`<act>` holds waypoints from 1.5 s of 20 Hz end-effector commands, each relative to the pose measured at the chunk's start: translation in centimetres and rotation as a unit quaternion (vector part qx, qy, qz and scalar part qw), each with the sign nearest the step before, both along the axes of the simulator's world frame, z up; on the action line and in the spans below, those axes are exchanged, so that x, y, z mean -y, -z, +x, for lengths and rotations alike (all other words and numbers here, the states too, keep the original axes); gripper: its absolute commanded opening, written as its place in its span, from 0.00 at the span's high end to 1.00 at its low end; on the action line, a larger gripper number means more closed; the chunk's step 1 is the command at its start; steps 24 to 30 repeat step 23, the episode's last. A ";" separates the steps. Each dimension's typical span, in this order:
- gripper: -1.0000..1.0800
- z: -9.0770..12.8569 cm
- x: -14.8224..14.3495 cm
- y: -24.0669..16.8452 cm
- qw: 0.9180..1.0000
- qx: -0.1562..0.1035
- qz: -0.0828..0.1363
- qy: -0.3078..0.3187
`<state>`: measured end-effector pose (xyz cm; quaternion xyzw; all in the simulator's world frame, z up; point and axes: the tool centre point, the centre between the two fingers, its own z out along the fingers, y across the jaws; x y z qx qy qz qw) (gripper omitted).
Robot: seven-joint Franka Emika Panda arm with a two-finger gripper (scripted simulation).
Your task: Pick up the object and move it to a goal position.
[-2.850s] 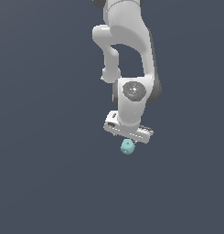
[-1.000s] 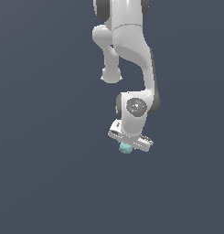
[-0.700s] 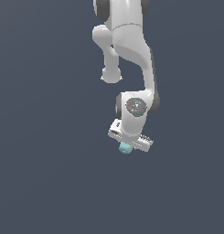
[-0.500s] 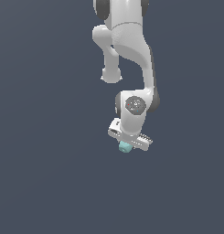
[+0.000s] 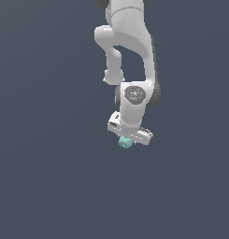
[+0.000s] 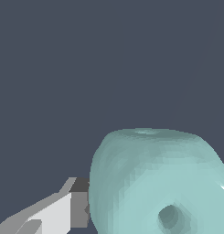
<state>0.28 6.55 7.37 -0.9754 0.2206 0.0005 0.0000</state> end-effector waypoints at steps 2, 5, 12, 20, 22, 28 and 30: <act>1.00 -1.6 0.8 -1.8 1.000 0.000 0.000 0.000; 1.00 -3.0 1.4 -3.4 1.000 0.000 0.000 0.000; 1.00 -5.4 2.6 -6.2 1.000 0.000 0.000 0.000; 1.00 -6.4 3.1 -7.6 1.000 0.000 0.000 0.000; 1.00 -6.4 3.1 -7.6 1.000 0.000 0.000 0.000; 1.00 -6.3 3.1 -7.6 1.000 0.000 0.000 0.000; 1.00 -6.3 3.1 -7.6 1.000 0.000 0.000 0.000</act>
